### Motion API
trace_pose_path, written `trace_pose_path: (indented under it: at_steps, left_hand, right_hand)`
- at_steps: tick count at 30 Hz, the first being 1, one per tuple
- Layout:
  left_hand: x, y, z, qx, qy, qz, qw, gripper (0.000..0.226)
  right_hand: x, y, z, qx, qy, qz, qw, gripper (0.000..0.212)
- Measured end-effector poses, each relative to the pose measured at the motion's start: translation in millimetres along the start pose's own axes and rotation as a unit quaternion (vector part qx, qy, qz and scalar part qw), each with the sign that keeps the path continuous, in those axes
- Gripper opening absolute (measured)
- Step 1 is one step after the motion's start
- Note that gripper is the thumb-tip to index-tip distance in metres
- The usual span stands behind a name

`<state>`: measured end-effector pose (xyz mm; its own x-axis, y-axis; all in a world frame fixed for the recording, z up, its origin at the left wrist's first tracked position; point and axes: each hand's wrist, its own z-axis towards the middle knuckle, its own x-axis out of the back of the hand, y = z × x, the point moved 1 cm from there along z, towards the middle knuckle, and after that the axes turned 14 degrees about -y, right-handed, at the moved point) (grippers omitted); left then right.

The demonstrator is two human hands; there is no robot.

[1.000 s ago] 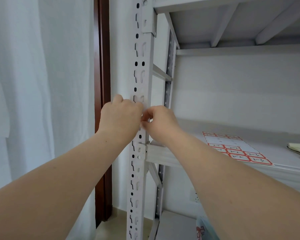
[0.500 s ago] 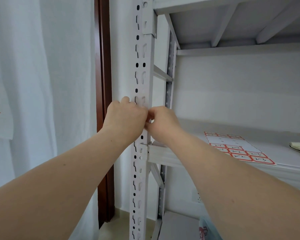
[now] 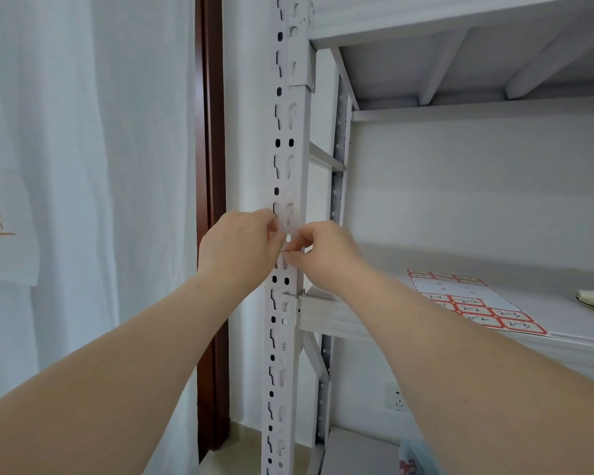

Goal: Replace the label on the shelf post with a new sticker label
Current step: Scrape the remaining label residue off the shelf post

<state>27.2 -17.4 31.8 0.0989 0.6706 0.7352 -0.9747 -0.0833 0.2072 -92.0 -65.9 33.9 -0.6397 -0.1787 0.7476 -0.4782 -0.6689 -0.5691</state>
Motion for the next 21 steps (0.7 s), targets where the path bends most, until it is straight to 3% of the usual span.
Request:
trace_pose_path:
  at_steps: [8, 14, 21]
  left_hand:
    - [-1.6, 4.3, 3.8, 0.007, -0.019, 0.086, 0.996, 0.022]
    - [-0.3, 5.8, 4.5, 0.026, -0.038, 0.023, 0.999, 0.022]
    - [-0.8, 3.5, 5.3, 0.023, -0.031, 0.024, 0.999, 0.023]
  right_hand:
    - [-0.7, -0.5, 0.8, -0.005, 0.004, -0.001, 1.000, 0.013]
    - [0.2, -0.5, -0.1, -0.004, -0.002, 0.001, 1.000, 0.012]
    - [0.6, -0.7, 0.9, -0.007, -0.001, -0.004, 1.000, 0.012]
